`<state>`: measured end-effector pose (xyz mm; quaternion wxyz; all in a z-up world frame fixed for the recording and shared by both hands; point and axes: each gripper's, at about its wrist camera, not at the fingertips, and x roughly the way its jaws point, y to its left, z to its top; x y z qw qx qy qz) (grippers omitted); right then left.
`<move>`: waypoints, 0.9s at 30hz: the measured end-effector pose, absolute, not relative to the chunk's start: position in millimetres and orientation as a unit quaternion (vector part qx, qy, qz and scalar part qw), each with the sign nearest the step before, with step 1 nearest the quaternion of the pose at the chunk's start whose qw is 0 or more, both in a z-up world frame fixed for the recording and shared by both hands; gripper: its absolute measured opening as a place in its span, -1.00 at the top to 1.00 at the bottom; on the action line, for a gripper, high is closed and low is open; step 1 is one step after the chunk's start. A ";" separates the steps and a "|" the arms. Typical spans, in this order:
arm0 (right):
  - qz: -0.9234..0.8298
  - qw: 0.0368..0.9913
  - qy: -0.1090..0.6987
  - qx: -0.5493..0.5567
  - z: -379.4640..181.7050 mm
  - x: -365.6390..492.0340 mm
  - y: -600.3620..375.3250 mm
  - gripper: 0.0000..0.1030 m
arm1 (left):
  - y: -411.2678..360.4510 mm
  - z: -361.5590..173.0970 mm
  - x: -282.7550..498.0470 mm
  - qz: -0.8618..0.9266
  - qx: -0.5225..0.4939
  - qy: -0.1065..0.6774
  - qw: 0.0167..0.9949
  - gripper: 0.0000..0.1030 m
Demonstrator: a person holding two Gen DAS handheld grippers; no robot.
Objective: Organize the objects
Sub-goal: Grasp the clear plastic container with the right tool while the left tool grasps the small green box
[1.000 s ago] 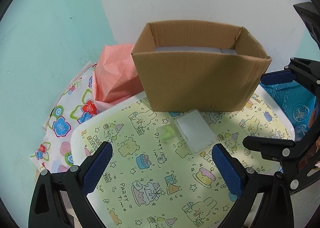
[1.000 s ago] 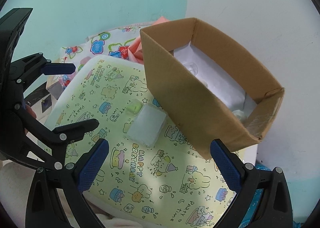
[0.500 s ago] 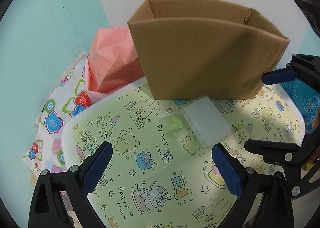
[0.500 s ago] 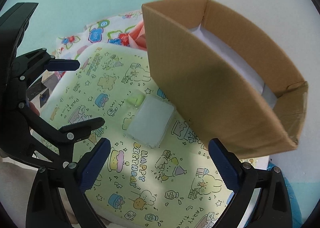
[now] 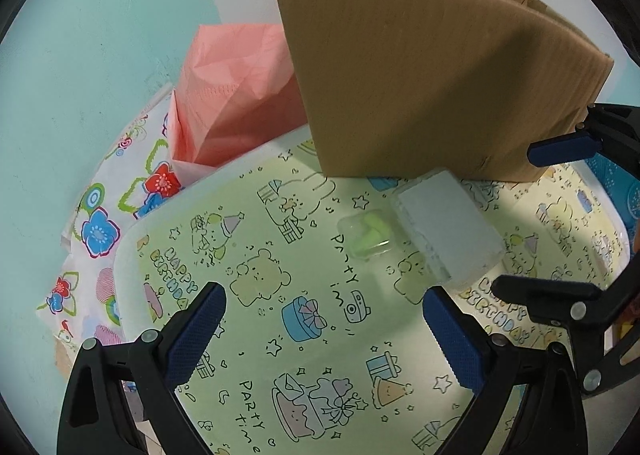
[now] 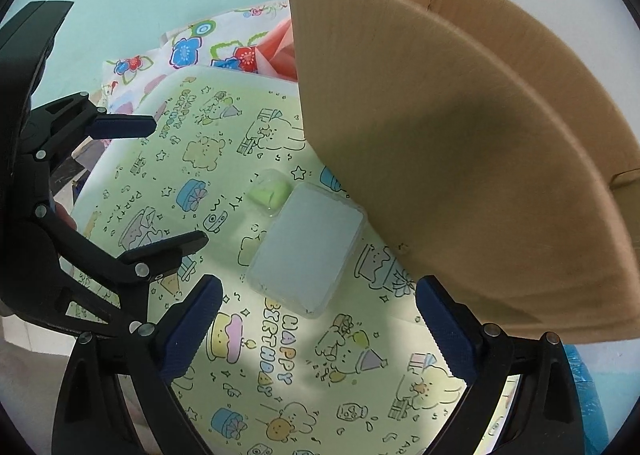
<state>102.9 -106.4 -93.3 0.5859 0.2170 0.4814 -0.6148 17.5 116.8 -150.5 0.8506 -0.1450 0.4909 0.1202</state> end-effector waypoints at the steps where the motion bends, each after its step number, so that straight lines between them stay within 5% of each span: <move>1: -0.616 0.584 0.482 0.219 -96.1 102.2 -109.0 -0.88 | 116.7 -152.7 18.0 0.120 -0.144 0.492 0.850 -0.93; 16: -0.610 0.576 0.482 0.252 -128.7 101.0 -140.4 -0.81 | 126.0 -189.2 21.4 0.110 -0.142 0.513 0.839 -0.88; 21: -0.617 0.560 0.483 0.269 -137.3 98.3 -146.0 -0.42 | 130.5 -194.9 19.6 0.104 -0.156 0.513 0.838 -0.88; 27: -0.624 0.558 0.483 0.257 -137.0 94.6 -138.0 -0.28 | 129.0 -195.0 28.4 0.097 -0.164 0.507 0.841 -0.88</move>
